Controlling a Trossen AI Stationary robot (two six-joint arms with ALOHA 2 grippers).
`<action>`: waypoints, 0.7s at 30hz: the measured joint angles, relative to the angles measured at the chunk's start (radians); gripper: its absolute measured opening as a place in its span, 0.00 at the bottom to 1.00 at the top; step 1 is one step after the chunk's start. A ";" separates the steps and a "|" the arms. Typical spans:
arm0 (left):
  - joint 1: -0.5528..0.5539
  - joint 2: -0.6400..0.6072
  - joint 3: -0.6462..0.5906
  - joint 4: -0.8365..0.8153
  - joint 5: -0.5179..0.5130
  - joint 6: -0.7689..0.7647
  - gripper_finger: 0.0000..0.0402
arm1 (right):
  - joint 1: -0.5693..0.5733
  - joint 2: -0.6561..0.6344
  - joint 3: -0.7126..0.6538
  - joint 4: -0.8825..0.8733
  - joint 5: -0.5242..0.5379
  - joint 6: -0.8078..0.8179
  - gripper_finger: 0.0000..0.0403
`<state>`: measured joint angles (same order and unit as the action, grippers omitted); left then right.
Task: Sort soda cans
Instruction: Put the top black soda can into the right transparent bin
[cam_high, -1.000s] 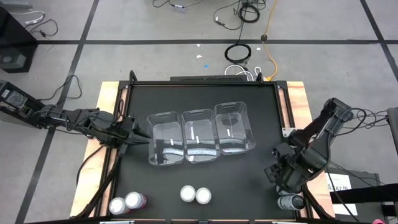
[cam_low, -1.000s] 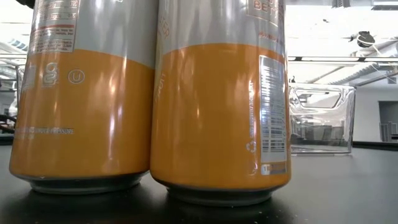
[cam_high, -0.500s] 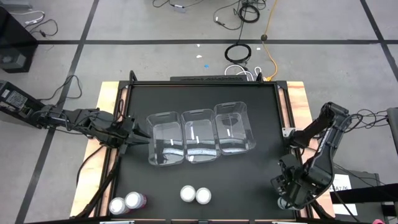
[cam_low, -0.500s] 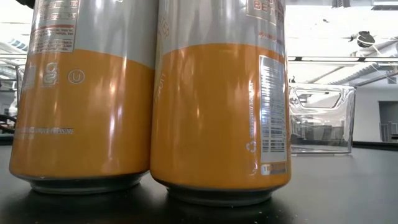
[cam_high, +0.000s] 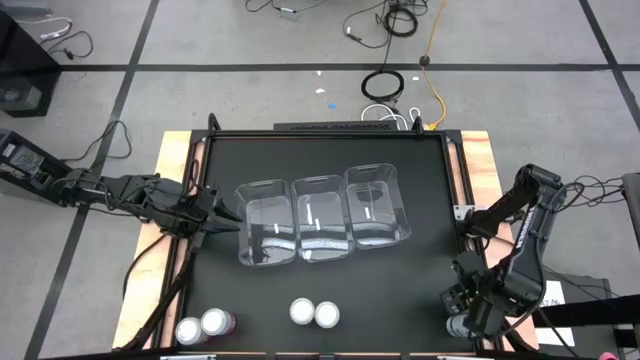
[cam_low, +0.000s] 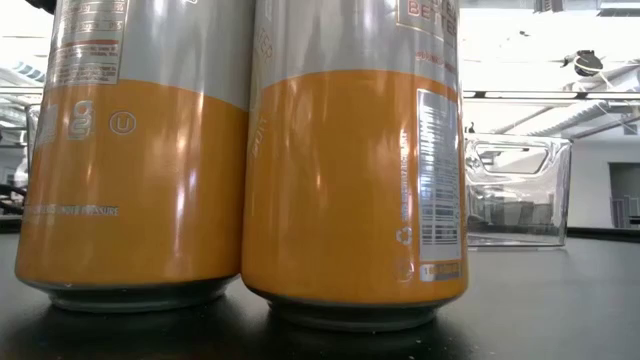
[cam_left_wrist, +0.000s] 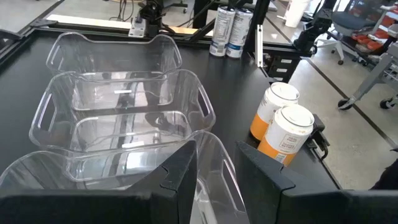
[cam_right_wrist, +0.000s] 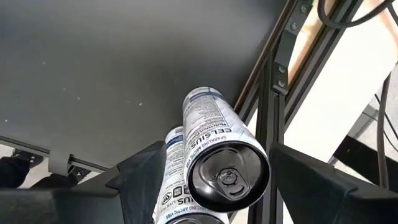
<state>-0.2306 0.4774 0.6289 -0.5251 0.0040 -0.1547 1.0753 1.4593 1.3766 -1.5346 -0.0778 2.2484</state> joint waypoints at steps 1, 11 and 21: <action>0.000 0.000 0.000 0.000 0.000 0.000 0.29 | 0.005 0.000 0.000 -0.002 0.002 0.000 0.69; 0.000 0.000 0.000 0.000 0.000 0.000 0.29 | 0.015 0.000 0.000 0.006 0.132 -0.009 0.69; 0.000 0.000 0.000 0.020 -0.035 0.003 0.29 | -0.003 -0.001 0.000 0.041 0.210 -0.119 0.69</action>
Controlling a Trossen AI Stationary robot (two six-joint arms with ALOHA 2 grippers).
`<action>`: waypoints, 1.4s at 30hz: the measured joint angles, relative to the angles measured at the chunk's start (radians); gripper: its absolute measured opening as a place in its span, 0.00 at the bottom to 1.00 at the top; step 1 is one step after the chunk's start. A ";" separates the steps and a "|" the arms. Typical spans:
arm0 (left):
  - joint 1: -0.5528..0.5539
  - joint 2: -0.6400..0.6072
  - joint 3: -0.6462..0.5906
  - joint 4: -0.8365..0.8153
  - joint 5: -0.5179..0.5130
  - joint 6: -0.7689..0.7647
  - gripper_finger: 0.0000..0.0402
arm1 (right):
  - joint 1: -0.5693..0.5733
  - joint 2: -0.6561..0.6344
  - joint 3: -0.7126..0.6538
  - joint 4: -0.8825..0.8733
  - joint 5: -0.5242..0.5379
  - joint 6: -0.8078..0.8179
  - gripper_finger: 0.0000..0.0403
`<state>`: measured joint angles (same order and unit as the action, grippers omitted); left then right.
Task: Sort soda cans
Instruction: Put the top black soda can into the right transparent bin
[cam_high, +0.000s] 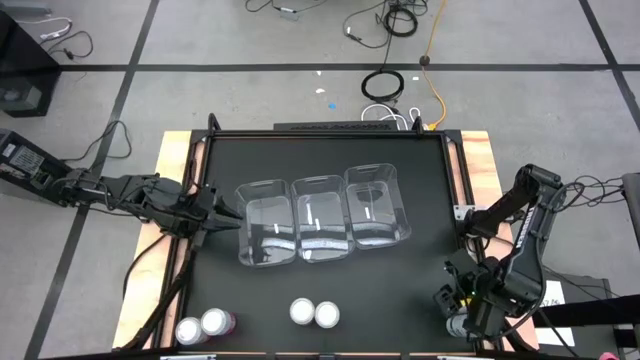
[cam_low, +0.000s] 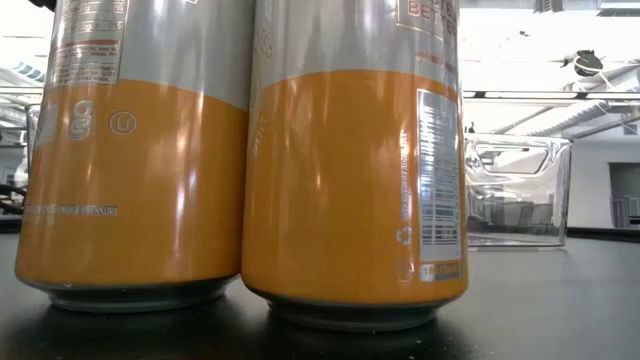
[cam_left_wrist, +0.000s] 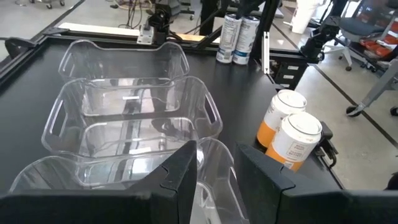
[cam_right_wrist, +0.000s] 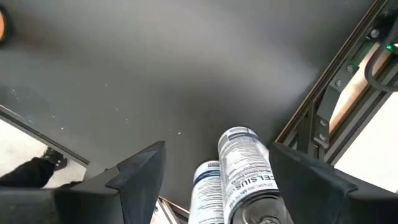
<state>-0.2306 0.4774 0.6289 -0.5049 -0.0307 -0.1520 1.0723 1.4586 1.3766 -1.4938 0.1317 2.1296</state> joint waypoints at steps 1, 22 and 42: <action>0.000 0.000 0.000 0.000 0.000 0.000 0.29 | 0.000 0.000 0.000 -0.003 0.000 -0.002 0.69; 0.000 0.000 0.000 -0.001 -0.004 -0.001 0.29 | 0.001 0.000 0.000 -0.046 -0.086 0.035 0.87; 0.000 0.000 0.000 -0.003 -0.004 -0.001 0.29 | 0.022 0.000 0.000 -0.031 -0.164 0.103 0.97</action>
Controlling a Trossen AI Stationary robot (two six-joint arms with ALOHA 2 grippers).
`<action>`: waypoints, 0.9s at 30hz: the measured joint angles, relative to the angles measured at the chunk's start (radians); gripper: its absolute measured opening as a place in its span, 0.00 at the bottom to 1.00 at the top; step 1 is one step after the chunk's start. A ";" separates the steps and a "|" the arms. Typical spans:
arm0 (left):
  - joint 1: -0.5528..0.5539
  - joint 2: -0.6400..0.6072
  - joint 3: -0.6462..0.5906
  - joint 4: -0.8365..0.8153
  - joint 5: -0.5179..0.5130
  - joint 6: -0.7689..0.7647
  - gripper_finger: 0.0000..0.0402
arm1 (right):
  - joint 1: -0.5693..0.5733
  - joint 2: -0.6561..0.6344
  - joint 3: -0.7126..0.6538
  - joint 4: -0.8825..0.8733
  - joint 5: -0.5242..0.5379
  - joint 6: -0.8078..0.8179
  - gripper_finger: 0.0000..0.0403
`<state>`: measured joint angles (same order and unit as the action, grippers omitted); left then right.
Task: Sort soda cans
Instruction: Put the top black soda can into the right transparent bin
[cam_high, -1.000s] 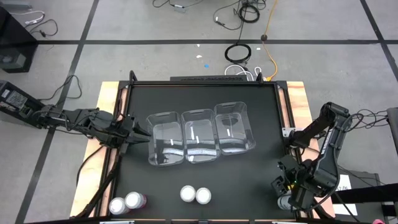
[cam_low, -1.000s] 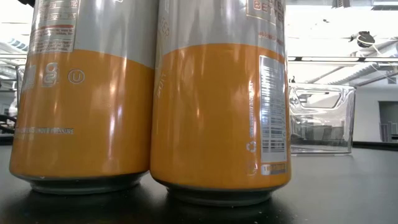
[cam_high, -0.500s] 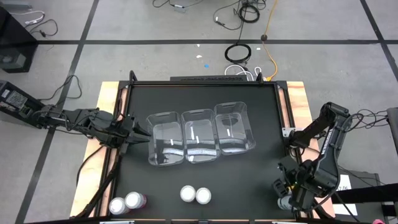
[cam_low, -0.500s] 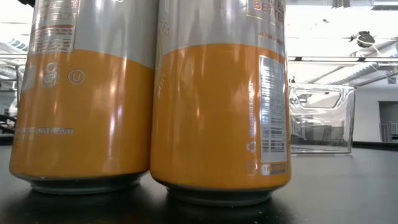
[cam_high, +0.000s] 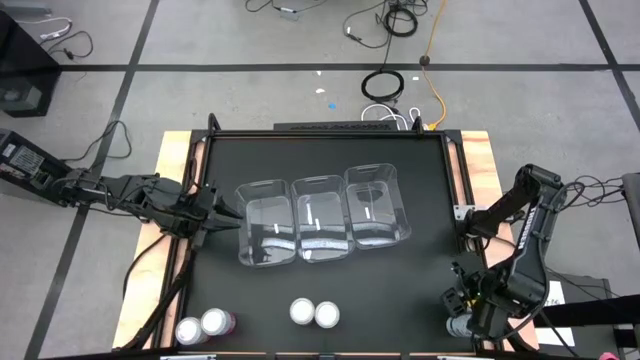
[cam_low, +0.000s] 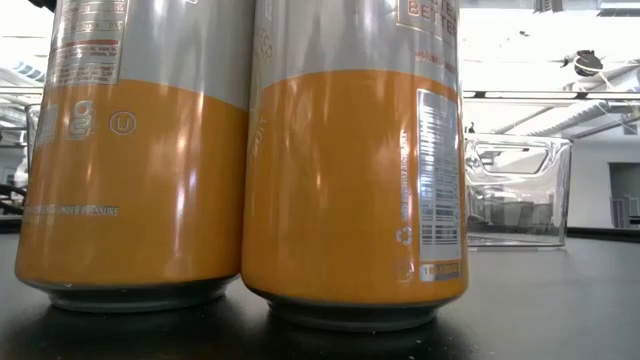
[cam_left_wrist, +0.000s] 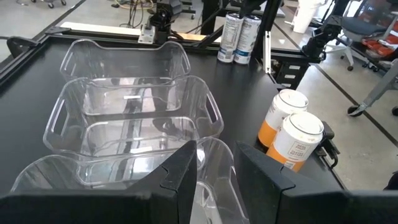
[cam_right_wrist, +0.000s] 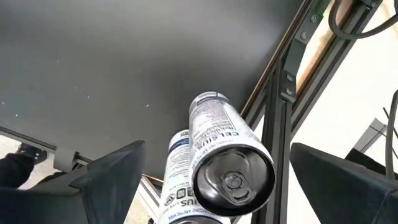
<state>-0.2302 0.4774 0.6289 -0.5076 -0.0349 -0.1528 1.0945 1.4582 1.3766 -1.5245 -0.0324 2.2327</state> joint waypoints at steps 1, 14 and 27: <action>0.000 0.000 0.000 0.000 0.000 0.000 0.29 | 0.005 0.000 0.000 0.000 0.000 0.011 0.97; 0.000 0.000 0.000 -0.004 0.000 0.000 0.29 | 0.017 0.000 0.000 0.004 -0.003 0.026 0.97; 0.000 0.000 0.000 -0.003 0.000 0.000 0.29 | 0.041 0.001 -0.137 0.195 -0.029 0.041 0.97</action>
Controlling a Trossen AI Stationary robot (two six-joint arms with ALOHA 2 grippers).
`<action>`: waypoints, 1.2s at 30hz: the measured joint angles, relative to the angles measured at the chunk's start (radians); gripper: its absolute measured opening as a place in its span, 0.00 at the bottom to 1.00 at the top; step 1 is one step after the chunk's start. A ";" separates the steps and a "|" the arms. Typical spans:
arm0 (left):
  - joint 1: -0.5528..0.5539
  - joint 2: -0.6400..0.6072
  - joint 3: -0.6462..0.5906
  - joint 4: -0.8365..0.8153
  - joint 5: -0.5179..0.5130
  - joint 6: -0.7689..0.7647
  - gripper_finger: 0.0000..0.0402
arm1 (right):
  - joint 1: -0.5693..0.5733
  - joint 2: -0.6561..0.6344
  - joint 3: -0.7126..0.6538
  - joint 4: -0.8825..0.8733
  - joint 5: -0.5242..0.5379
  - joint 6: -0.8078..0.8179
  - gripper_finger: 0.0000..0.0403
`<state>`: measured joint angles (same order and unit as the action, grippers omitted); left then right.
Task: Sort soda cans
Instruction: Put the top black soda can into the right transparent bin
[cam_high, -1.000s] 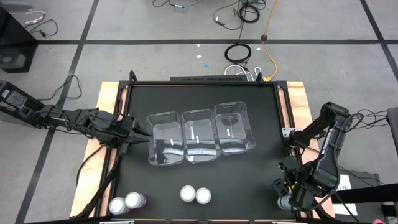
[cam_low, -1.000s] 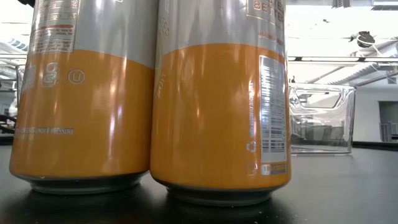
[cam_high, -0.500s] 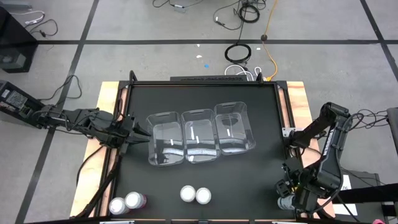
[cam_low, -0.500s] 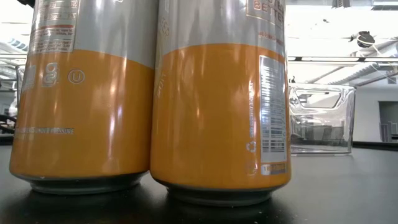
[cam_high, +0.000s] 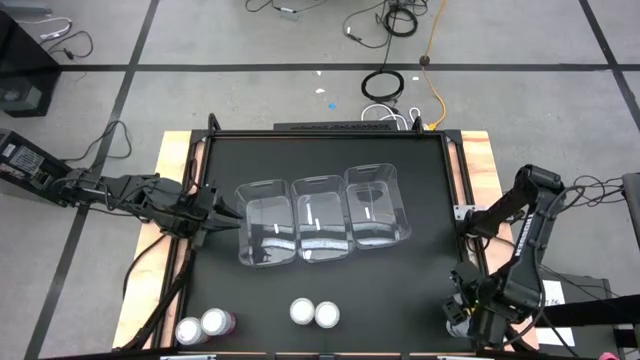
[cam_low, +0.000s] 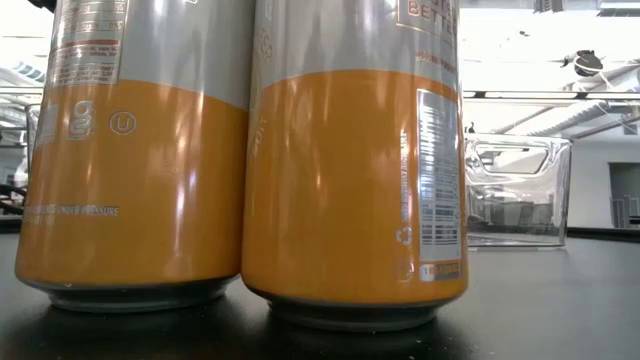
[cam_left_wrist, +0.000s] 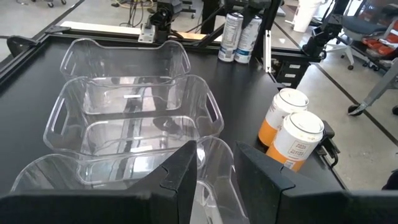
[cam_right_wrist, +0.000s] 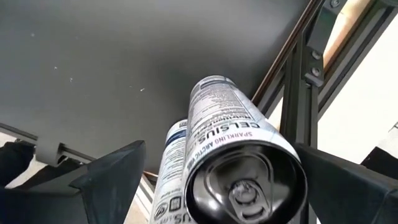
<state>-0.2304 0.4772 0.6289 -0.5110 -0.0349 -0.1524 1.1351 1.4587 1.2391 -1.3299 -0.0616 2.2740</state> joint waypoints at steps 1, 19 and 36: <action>0.000 0.000 0.000 0.000 0.000 0.000 0.29 | 0.000 0.000 -0.004 0.002 0.000 0.000 0.97; 0.000 0.000 0.000 0.001 0.000 0.000 0.29 | 0.032 0.000 -0.011 -0.031 -0.047 0.018 0.97; 0.000 0.000 0.000 0.002 -0.007 0.000 0.29 | 0.032 0.000 -0.011 -0.031 -0.044 0.013 0.95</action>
<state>-0.2302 0.4773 0.6289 -0.5095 -0.0422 -0.1524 1.1671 1.4586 1.2285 -1.3611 -0.1061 2.2866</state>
